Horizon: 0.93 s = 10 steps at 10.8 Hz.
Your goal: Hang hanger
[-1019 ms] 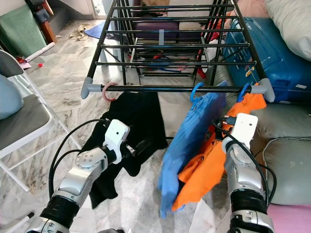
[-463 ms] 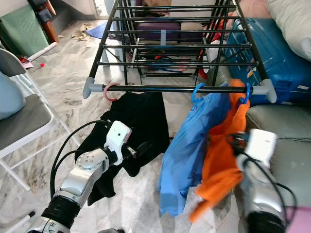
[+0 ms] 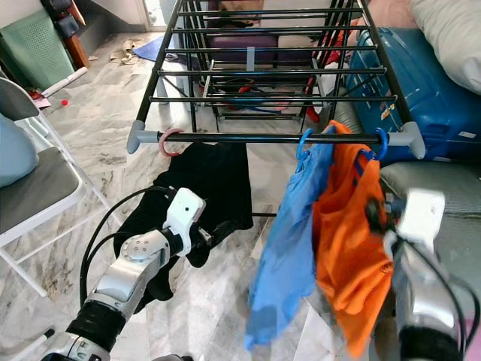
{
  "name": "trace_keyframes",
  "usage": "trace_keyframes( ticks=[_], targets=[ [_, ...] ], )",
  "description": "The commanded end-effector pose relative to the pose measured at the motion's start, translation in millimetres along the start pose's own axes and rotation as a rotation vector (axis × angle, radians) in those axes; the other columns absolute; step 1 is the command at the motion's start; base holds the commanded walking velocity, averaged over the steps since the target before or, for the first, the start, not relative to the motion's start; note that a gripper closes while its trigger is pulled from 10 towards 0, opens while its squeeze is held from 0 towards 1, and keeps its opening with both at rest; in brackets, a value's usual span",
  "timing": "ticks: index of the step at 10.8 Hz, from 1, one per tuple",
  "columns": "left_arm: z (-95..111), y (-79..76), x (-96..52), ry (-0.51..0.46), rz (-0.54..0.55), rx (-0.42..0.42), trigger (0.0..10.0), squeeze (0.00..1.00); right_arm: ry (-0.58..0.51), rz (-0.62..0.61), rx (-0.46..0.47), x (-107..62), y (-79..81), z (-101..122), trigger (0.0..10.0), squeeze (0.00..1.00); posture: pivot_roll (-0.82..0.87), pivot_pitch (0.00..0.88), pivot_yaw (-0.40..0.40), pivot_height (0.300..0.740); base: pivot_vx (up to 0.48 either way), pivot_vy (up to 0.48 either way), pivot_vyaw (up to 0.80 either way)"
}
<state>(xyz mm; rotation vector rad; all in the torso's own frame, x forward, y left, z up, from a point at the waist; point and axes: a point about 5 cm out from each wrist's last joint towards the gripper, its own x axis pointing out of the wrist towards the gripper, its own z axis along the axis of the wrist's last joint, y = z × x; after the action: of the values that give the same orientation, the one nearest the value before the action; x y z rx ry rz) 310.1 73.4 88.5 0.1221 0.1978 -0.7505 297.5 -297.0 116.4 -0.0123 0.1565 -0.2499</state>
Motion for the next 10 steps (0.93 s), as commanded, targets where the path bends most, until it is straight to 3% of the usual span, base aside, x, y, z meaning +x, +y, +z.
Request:
trace_keyframes(
  ticks=[1,2,3,4,7,10],
  targets=[
    [0,2.0,0.4,0.01,0.001,0.022,10.0,0.0,0.003,0.046,-0.001,2.9,2.2,0,10.0,0.0,0.05,0.077,0.049,0.74,0.0,0.0,0.0],
    [0,2.1,0.2,0.012,0.003,0.024,10.0,0.0,0.008,0.061,-0.001,4.8,3.5,1,10.0,0.0,0.05,0.077,0.048,0.74,0.0,0.0,0.0],
    [0,1.9,0.2,0.014,0.002,0.025,10.0,0.0,0.02,0.06,0.019,6.2,3.3,-1,4.6,0.0,0.05,0.077,0.048,0.74,0.0,0.0,0.0],
    [-1,0.6,0.6,0.019,-0.002,0.027,10.0,0.0,0.04,0.092,0.071,7.2,10.2,-7,0.0,0.0,0.05,0.079,0.047,0.74,0.0,0.0,0.0],
    [-2,-0.9,1.3,0.023,-0.005,0.024,10.0,0.0,0.068,0.175,0.149,3.7,26.5,-20,0.0,0.0,0.04,0.08,0.044,0.74,0.0,0.0,0.0],
    [-3,-2.2,1.4,0.022,-0.004,0.019,10.0,0.0,0.104,0.206,0.144,1.9,34.9,-32,0.0,0.0,0.04,0.082,0.04,0.74,0.0,0.0,0.0]
  ],
)
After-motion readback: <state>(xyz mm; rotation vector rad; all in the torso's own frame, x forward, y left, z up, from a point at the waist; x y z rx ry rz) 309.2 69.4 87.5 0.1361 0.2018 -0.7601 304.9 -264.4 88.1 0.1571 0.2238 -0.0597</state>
